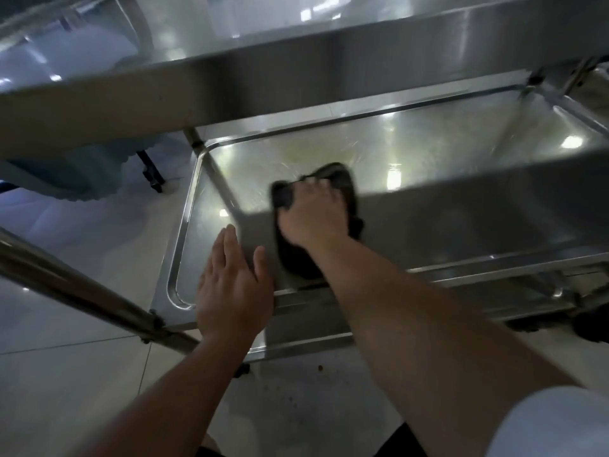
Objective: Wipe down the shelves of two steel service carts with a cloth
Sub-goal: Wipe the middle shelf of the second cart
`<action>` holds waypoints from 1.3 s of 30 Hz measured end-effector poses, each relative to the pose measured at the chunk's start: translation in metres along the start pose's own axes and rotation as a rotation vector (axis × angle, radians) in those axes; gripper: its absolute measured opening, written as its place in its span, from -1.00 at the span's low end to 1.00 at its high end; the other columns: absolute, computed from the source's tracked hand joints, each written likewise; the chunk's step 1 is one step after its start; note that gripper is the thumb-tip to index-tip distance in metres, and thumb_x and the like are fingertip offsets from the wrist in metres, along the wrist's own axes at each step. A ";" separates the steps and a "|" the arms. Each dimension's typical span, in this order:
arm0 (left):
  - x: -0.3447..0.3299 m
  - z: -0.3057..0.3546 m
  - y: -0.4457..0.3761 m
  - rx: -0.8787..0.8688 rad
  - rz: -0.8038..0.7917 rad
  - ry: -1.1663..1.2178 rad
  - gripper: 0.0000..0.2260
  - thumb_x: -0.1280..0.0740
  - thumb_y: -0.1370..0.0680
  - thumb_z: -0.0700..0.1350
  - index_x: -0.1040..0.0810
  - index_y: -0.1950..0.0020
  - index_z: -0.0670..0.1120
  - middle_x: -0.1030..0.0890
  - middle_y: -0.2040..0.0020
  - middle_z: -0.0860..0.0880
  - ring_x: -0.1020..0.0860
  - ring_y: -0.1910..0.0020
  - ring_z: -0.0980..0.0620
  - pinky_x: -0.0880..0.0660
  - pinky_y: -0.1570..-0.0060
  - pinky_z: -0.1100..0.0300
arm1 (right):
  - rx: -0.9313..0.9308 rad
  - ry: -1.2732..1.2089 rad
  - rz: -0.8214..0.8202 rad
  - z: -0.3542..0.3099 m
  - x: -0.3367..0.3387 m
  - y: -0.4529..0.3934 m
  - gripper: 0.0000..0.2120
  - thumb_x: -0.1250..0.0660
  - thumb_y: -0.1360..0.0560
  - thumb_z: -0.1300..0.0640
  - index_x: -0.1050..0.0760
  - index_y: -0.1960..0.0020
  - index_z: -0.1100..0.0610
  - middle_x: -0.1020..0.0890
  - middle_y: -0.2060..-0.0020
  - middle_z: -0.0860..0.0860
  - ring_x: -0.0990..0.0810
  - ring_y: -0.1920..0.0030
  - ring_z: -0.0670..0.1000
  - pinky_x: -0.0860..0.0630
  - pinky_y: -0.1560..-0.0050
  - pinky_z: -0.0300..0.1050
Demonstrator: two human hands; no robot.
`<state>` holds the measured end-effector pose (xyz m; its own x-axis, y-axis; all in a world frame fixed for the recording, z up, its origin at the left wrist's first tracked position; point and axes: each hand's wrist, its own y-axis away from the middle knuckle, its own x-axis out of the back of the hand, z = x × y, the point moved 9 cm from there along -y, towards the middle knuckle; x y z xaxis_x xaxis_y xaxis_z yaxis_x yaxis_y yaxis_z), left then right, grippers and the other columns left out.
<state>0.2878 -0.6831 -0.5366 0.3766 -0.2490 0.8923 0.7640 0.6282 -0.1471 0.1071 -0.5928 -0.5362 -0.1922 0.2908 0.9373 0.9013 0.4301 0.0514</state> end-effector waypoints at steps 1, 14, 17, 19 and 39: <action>0.002 0.000 0.001 0.001 0.033 0.025 -0.33 0.10 -0.69 0.36 -0.01 -0.71 0.04 -0.15 -0.71 -0.05 -0.20 -0.66 -0.11 -0.20 -0.57 -0.12 | 0.167 -0.001 -0.060 -0.033 -0.010 0.005 -0.35 -0.19 -0.65 -0.19 -0.23 -0.64 0.08 -0.27 -0.63 0.06 -0.16 -0.64 0.13 -0.08 -0.62 0.13; 0.009 0.007 0.003 -0.035 0.022 -0.007 -0.44 -0.03 -0.73 0.24 -0.20 -0.64 -0.04 -0.30 -0.59 -0.12 -0.34 -0.56 -0.23 -0.32 -0.48 -0.25 | 0.263 -0.005 0.078 0.179 0.082 0.056 -0.46 -0.30 -0.59 -0.24 -0.42 -0.50 -0.06 -0.54 -0.44 0.02 -0.49 -0.43 0.11 -0.33 -0.46 -0.04; 0.010 0.010 0.003 -0.044 0.019 -0.042 -0.46 -0.03 -0.72 0.23 -0.25 -0.62 -0.05 -0.33 -0.57 -0.12 -0.36 -0.54 -0.25 -0.32 -0.48 -0.26 | 0.084 0.010 0.135 0.263 0.118 0.059 -0.60 -0.27 -0.61 -0.19 -0.47 -0.40 -0.08 -0.61 -0.31 0.04 -0.55 -0.29 0.16 -0.41 -0.31 0.02; 0.010 0.013 0.002 -0.059 0.001 -0.071 -0.47 -0.03 -0.73 0.22 -0.26 -0.61 -0.04 -0.33 -0.57 -0.12 -0.36 -0.53 -0.26 -0.32 -0.46 -0.29 | -0.081 0.002 0.135 0.300 0.129 0.057 -0.69 -0.21 -0.62 -0.19 -0.51 -0.25 -0.05 -0.64 -0.16 0.06 -0.59 -0.13 0.20 -0.53 -0.23 0.14; -0.080 0.192 0.040 -0.493 -0.200 -0.235 -0.47 -0.03 -0.70 0.20 -0.41 -0.60 0.01 -0.39 -0.61 0.00 -0.32 -0.61 -0.04 -0.28 -0.54 -0.07 | 0.143 0.040 0.078 0.262 0.106 0.046 -0.42 -0.21 -0.62 -0.29 -0.33 -0.56 -0.08 -0.46 -0.53 -0.03 -0.38 -0.53 0.08 -0.28 -0.51 0.04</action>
<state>0.1871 -0.4965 -0.5321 0.1169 -0.1220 0.9856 0.9832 0.1544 -0.0975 0.0268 -0.3187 -0.5250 -0.1055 0.2952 0.9496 0.8478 0.5258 -0.0693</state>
